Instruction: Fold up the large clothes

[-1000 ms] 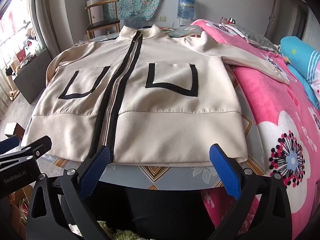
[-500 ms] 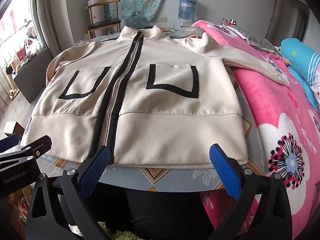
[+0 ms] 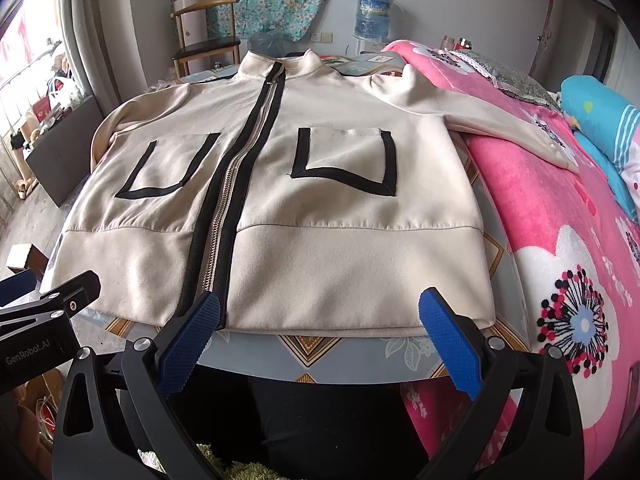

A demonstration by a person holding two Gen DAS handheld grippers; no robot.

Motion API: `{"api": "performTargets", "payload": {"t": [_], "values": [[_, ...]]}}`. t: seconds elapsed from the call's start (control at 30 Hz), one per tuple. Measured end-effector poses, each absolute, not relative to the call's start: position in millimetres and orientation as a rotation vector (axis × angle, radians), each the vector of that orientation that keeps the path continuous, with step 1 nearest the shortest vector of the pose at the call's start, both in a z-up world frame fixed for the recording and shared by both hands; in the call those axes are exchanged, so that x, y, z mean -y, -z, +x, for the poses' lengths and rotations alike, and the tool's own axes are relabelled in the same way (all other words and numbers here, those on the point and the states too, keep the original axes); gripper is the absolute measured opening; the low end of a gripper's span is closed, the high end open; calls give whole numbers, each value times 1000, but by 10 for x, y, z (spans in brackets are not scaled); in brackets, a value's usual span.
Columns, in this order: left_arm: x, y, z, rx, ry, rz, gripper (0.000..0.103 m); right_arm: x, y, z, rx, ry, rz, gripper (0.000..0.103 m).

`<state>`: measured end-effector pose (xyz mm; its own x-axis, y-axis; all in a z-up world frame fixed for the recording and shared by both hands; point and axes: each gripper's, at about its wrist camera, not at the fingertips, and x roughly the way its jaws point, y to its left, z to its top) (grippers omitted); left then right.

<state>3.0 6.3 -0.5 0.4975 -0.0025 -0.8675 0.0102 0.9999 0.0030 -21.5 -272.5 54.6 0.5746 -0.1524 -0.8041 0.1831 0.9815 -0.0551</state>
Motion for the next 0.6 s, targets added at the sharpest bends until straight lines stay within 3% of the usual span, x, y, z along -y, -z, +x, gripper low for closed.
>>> {"api": "performTargets", "payload": {"t": [0.6], "values": [[-81,10,31,-1048,7,6,96,2729,-554,-216,-938,196,35,97]]}}
